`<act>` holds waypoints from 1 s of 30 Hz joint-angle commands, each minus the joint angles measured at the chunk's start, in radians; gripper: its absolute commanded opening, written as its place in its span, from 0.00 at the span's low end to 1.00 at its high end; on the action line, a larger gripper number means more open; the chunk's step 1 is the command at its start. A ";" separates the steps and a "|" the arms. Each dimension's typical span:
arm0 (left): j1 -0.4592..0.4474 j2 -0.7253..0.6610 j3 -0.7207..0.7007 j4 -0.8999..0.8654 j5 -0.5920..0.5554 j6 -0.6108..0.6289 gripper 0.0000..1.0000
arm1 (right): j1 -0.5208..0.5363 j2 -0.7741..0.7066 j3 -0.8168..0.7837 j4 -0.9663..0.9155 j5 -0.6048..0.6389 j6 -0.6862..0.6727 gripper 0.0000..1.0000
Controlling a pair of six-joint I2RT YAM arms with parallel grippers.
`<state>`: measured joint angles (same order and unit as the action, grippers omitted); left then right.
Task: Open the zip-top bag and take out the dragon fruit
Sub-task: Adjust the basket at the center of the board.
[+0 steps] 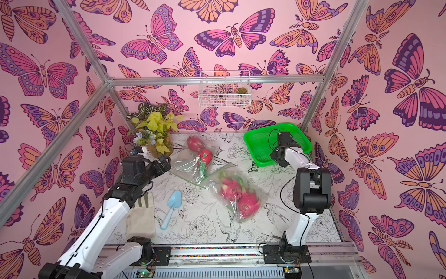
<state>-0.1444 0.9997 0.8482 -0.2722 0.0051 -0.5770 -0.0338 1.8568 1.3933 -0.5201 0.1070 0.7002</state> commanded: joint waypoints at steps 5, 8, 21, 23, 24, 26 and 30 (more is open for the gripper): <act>-0.006 -0.003 0.023 -0.035 0.033 0.019 1.00 | 0.003 -0.026 0.019 -0.093 -0.010 -0.157 0.08; -0.006 0.002 0.028 -0.036 0.041 0.022 1.00 | 0.003 -0.046 0.018 -0.113 0.010 -0.216 0.01; -0.010 0.036 0.032 -0.033 0.080 0.028 1.00 | -0.015 -0.056 0.042 -0.237 0.033 -0.646 0.00; -0.012 0.040 0.034 -0.034 0.089 0.034 1.00 | -0.018 -0.057 0.033 -0.237 0.009 -0.734 0.00; -0.014 0.042 0.035 -0.033 0.095 0.036 1.00 | -0.018 -0.063 0.026 -0.229 0.011 -0.768 0.00; -0.015 0.043 0.038 -0.035 0.106 0.044 1.00 | -0.020 -0.087 -0.004 -0.194 -0.019 -0.837 0.00; -0.019 0.045 0.047 -0.040 0.116 0.057 1.00 | -0.025 -0.134 -0.056 -0.123 -0.124 -0.965 0.00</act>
<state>-0.1577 1.0420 0.8730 -0.2905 0.0967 -0.5484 -0.0540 1.7580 1.3724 -0.6319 0.0456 -0.0490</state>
